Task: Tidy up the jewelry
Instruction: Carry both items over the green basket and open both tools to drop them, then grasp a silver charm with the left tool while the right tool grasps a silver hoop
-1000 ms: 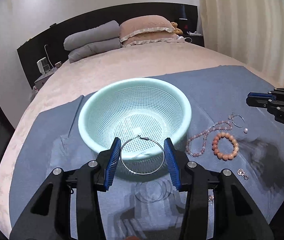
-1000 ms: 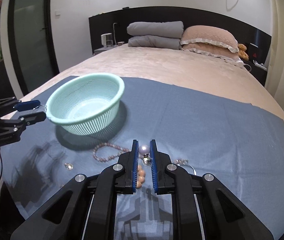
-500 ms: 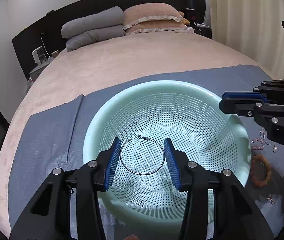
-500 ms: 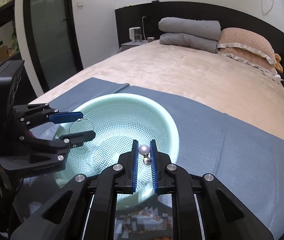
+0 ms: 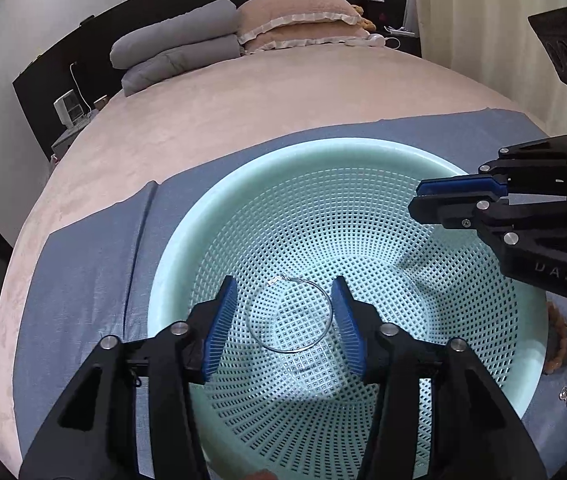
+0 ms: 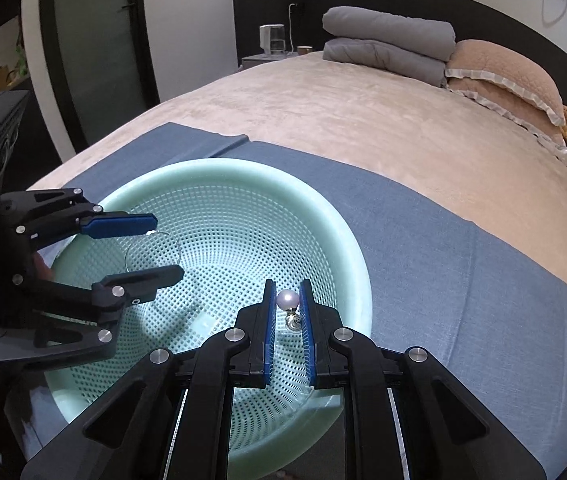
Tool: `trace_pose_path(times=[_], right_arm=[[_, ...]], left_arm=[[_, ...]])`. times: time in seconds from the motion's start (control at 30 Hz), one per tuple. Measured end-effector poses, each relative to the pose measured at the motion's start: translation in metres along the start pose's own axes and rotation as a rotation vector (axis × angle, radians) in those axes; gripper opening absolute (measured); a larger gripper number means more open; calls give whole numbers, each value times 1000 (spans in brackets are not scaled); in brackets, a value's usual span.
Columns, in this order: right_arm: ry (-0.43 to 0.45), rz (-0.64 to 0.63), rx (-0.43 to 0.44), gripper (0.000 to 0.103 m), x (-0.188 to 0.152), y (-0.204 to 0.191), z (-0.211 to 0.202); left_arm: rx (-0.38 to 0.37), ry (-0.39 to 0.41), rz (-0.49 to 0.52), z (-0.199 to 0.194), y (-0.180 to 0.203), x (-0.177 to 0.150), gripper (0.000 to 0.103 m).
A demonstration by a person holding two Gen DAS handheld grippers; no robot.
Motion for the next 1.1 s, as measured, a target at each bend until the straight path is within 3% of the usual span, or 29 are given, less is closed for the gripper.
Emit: trace_pose_path(times=[0.07, 0.2, 0.37, 0.5, 0.57, 0.7, 0.93, 1.1], right_arm=[[5, -8, -14, 13, 1, 2, -4], [12, 9, 2, 36, 2, 4, -12], [51, 7, -26, 52, 2, 1, -35], [75, 19, -49, 56, -3, 3, -57], [85, 26, -61, 59, -7, 6, -67], [86, 22, -84, 64, -21, 13, -85], [85, 66, -134, 66, -53, 36, -113], [90, 103, -162, 77, -80, 51, -131]], left_arm=[[-3, 16, 4, -8, 0, 1, 62], [20, 34, 27, -23, 1, 2, 68], [42, 62, 42, -48, 2, 0, 72], [44, 85, 41, -70, 3, -6, 75], [51, 98, 41, -80, 5, -10, 82], [36, 113, 31, -96, 16, -19, 83], [1, 114, 43, -109, 50, -37, 87], [-29, 112, 60, -114, 78, -48, 90]])
Point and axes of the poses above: each gripper's, at about its wrist camera, not at the fingertips, and z roughly the way its jaws point, y to its right, x to its top, the point moved 8 cm from there along z, roughly the way its jaws point, and after that the axes turned 2 degrees about z, right-handed, at the moved point
